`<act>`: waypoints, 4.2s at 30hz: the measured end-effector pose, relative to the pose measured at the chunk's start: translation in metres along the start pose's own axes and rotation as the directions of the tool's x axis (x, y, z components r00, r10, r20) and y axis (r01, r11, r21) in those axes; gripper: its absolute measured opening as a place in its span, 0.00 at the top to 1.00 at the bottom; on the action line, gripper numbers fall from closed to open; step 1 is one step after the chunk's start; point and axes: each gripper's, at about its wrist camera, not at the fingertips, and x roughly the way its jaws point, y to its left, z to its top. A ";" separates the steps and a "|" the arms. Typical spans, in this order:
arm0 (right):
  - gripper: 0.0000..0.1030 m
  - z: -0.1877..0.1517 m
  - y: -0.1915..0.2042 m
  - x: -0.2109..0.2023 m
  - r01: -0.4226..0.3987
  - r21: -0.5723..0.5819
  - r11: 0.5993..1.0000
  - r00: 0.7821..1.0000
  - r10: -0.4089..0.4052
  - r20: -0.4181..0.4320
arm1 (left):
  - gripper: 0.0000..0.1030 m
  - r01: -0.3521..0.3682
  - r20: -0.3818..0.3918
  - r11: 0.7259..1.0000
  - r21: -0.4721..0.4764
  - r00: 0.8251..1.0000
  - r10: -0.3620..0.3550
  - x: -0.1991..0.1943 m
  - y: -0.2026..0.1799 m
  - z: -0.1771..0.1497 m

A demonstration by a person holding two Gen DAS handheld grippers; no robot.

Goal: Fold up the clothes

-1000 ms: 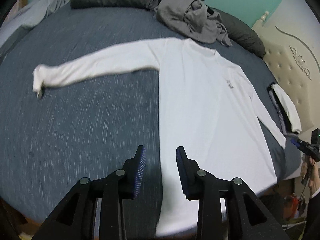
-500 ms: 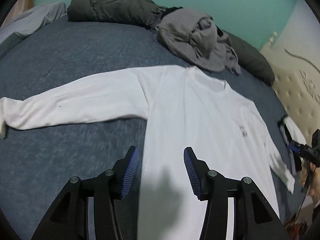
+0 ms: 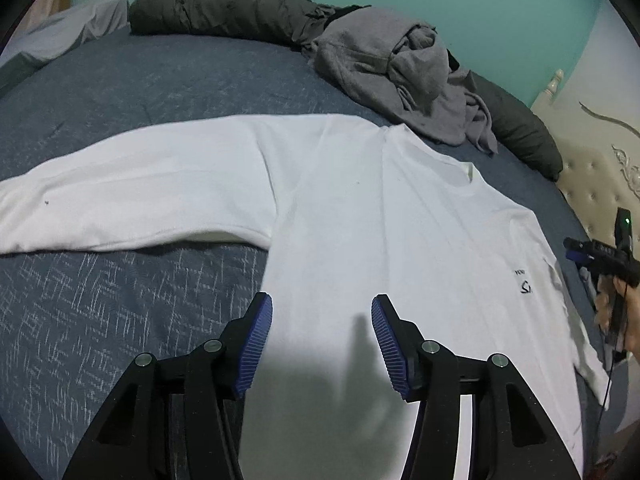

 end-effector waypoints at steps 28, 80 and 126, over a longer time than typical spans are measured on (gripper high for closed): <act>0.99 0.058 -0.009 0.029 0.173 -0.137 0.975 0.985 -0.170 0.039 | 0.44 -0.003 0.001 1.000 -0.002 1.000 0.003 0.017 -0.003 -0.001; 0.49 -0.148 0.068 -0.055 -0.187 0.249 0.950 0.978 0.156 0.137 | 0.39 0.007 -0.009 0.999 -0.043 1.000 -0.008 -0.002 0.015 -0.002; 0.99 -0.216 -0.017 -0.074 -0.023 0.338 0.941 1.000 0.016 0.023 | 0.39 0.040 -0.108 0.997 -0.065 0.993 -0.047 -0.010 0.044 -0.009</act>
